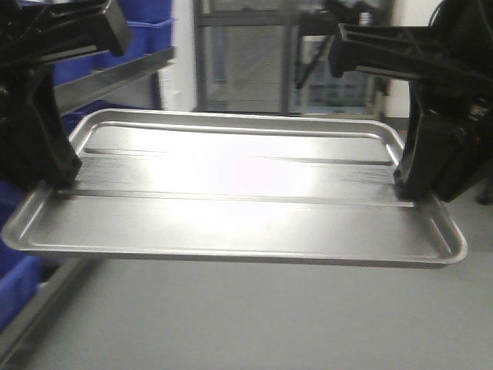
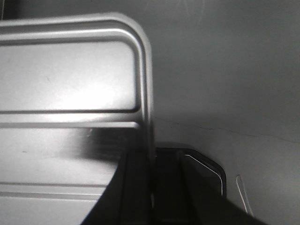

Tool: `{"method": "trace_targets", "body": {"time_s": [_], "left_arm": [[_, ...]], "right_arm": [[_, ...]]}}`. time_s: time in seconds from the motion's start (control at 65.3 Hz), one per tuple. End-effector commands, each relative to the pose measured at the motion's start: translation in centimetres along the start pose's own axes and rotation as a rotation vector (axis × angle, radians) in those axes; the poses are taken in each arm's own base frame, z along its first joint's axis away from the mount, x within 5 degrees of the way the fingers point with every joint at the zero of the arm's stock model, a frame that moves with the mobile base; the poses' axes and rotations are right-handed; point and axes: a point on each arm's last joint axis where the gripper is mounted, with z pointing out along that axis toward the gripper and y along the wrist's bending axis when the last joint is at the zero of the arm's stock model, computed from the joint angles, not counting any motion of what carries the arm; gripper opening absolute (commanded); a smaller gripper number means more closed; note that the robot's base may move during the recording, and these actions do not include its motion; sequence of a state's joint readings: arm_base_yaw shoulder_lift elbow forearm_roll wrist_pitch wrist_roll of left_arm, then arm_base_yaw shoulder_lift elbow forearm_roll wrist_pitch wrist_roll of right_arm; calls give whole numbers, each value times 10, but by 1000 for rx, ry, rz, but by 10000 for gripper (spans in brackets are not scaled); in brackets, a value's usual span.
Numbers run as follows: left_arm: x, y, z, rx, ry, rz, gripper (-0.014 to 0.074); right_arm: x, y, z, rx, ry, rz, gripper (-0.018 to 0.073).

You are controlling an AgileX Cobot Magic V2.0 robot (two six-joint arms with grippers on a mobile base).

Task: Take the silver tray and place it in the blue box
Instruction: 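Carry the tray level with both grippers while driving to the blue bins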

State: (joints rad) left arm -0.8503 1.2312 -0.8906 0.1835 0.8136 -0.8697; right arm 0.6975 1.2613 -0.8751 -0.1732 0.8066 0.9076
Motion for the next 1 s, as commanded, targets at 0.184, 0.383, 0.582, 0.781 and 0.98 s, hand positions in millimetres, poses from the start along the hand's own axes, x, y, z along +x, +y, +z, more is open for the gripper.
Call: {"method": "trace_targets", "body": {"time_s": [0.184,0.383,0.582,0.781,0.98], "left_arm": [[-4,1,-12,0,-43,21,-104],[-4,1,-12,0,-43,21,-104],[-4,1,-12,0,-43,21,-104],[-4,1,-12,0,-43,21,-104],[-4,1,-12,0,-43,21,-104]], "right_arm": [[-7,-2,-12,5,-64,-31,60],[-7,-2,-12,5,-64,-31,60],[-7,-2,-12,5,-64,-31,60],[-7,-2,-12,5,-64,-31,60],[-7,-2,-12,5,-64,-31,60]]}}
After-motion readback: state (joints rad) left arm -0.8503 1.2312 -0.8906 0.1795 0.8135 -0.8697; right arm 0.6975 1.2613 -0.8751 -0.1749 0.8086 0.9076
